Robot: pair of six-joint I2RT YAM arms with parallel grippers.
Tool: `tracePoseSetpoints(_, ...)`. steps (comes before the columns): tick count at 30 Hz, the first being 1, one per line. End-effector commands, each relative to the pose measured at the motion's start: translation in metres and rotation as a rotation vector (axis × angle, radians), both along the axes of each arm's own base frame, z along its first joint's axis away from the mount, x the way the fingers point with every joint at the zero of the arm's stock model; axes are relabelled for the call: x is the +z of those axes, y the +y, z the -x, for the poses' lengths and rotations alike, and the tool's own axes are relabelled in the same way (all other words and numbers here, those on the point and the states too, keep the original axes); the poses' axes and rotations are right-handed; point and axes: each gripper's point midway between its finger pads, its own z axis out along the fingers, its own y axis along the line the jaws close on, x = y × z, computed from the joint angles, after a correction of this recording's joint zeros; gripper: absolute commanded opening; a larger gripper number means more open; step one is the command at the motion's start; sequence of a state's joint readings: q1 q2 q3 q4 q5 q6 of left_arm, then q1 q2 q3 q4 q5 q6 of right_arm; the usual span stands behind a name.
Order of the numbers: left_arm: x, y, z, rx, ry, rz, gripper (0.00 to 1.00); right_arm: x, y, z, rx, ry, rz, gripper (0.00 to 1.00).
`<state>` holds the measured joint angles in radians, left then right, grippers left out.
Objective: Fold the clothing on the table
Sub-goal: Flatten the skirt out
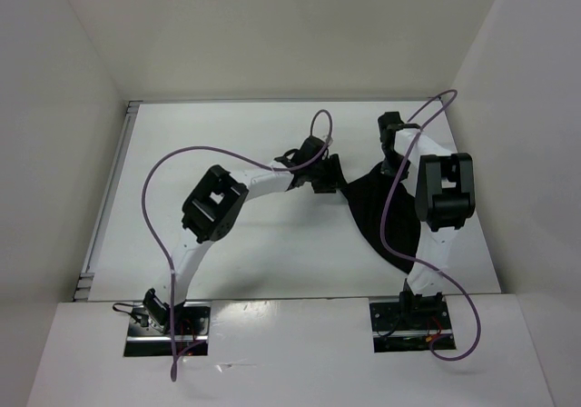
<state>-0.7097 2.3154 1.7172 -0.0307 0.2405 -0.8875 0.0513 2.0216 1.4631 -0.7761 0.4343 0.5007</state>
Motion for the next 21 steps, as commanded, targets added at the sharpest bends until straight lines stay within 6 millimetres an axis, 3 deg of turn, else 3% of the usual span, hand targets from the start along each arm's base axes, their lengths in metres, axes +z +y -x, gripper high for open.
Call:
tracePoseSetpoints(1, 0.001, -0.012, 0.005, 0.021, 0.003, 0.008, 0.59, 0.018, -0.007, 0.003, -0.025, -0.037, 0.023, 0.0)
tracePoseSetpoints(4, -0.018, -0.021, 0.016, 0.003, 0.043, -0.001, 0.57, 0.022, -0.003, 0.002, -0.016, -0.048, 0.022, 0.0)
tracePoseSetpoints(7, -0.021, -0.026, 0.014, 0.008, 0.054, 0.021, 0.5, 0.026, -0.003, 0.001, -0.016, -0.057, 0.022, 0.0)
tracePoseSetpoints(8, -0.023, -0.032, 0.018, -0.009, 0.055, 0.029, 0.46, 0.027, -0.003, 0.003, -0.016, -0.057, 0.022, 0.0)
tracePoseSetpoints(9, -0.019, -0.035, 0.016, -0.004, 0.054, 0.04, 0.34, 0.027, 0.001, 0.003, -0.007, -0.057, 0.021, 0.0)
tracePoseSetpoints(11, -0.027, -0.035, 0.016, -0.004, 0.061, 0.033, 0.24, 0.024, 0.0, 0.006, -0.007, -0.048, 0.022, 0.0)
tracePoseSetpoints(12, -0.027, -0.034, 0.013, 0.007, 0.055, 0.027, 0.12, 0.028, 0.0, 0.005, -0.007, -0.057, 0.021, 0.0)
tracePoseSetpoints(14, -0.027, -0.034, 0.013, 0.007, 0.055, 0.027, 0.0, 0.028, 0.004, 0.005, 0.002, -0.057, 0.021, 0.0)
tracePoseSetpoints(16, -0.003, -0.017, -0.003, 0.021, 0.006, 0.037, 0.0, 0.037, 0.004, 0.004, 0.002, -0.083, 0.019, 0.0)
tracePoseSetpoints(17, 0.026, -0.002, -0.016, 0.04, -0.043, 0.057, 0.0, 0.042, 0.009, 0.005, 0.009, -0.096, -0.01, 0.0)
tracePoseSetpoints(18, 0.018, 0.009, -0.02, 0.059, -0.028, 0.043, 0.0, 0.048, 0.009, 0.004, 0.01, -0.111, -0.011, 0.0)
tracePoseSetpoints(19, 0.052, 0.021, -0.03, 0.075, -0.097, 0.065, 0.0, 0.052, 0.016, 0.004, 0.031, -0.121, -0.048, 0.0)
tracePoseSetpoints(21, 0.077, 0.043, -0.043, 0.098, -0.152, 0.071, 0.0, 0.063, 0.028, 0.003, 0.068, -0.149, -0.093, 0.0)
